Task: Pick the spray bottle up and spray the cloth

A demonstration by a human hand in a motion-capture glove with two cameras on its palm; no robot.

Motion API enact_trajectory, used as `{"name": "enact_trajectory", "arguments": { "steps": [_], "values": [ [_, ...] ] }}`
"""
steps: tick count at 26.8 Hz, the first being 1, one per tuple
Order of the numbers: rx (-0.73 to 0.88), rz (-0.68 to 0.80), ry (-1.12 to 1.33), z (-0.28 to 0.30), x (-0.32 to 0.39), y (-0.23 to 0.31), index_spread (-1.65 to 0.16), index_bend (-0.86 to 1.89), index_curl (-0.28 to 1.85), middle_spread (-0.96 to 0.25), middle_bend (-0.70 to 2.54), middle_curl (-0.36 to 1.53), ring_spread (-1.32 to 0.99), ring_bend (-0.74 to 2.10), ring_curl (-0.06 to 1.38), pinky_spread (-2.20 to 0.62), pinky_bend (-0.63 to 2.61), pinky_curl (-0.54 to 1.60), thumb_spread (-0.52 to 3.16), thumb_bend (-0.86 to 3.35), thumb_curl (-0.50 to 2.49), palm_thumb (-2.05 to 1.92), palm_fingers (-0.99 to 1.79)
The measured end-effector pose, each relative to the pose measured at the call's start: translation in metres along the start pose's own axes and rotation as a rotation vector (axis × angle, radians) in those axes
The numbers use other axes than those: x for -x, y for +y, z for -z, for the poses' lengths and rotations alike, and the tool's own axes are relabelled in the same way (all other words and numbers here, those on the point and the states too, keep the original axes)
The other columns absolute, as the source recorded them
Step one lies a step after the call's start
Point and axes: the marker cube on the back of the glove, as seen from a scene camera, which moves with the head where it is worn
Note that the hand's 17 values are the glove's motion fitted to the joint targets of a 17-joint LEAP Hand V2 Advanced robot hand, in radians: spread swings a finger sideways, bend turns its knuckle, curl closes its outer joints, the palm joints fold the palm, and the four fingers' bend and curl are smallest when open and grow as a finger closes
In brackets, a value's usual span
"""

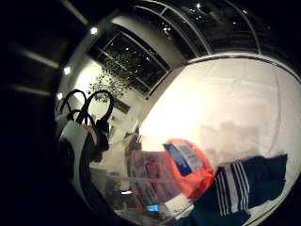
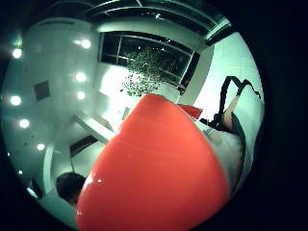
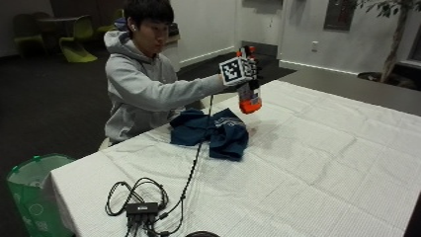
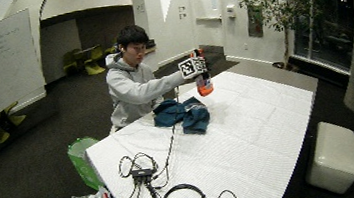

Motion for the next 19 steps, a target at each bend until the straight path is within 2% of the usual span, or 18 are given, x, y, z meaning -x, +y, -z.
{"name": "enact_trajectory", "arguments": {
  "steps": [4, 9, 19],
  "values": [
    [-0.016, -0.034, 0.013, -0.020, -0.033, -0.015, -0.17, 0.42, 0.53, -0.11, 0.59, 0.49, -0.19, 0.65, 0.45, -0.23, 0.38, 0.37, 0.30, -0.03, 0.75, 0.96, 1.39],
    [-0.159, -0.064, 0.031, -0.042, -0.068, -0.045, -0.17, 0.42, 0.53, -0.11, 0.59, 0.49, -0.19, 0.65, 0.45, -0.23, 0.38, 0.37, 0.31, -0.04, 0.75, 0.95, 1.39],
    [-0.099, -0.088, 0.026, -0.069, -0.104, -0.048, -0.17, 0.42, 0.53, -0.11, 0.58, 0.49, -0.18, 0.64, 0.45, -0.23, 0.38, 0.37, 0.31, -0.04, 0.75, 0.95, 1.38]
  ]
}}
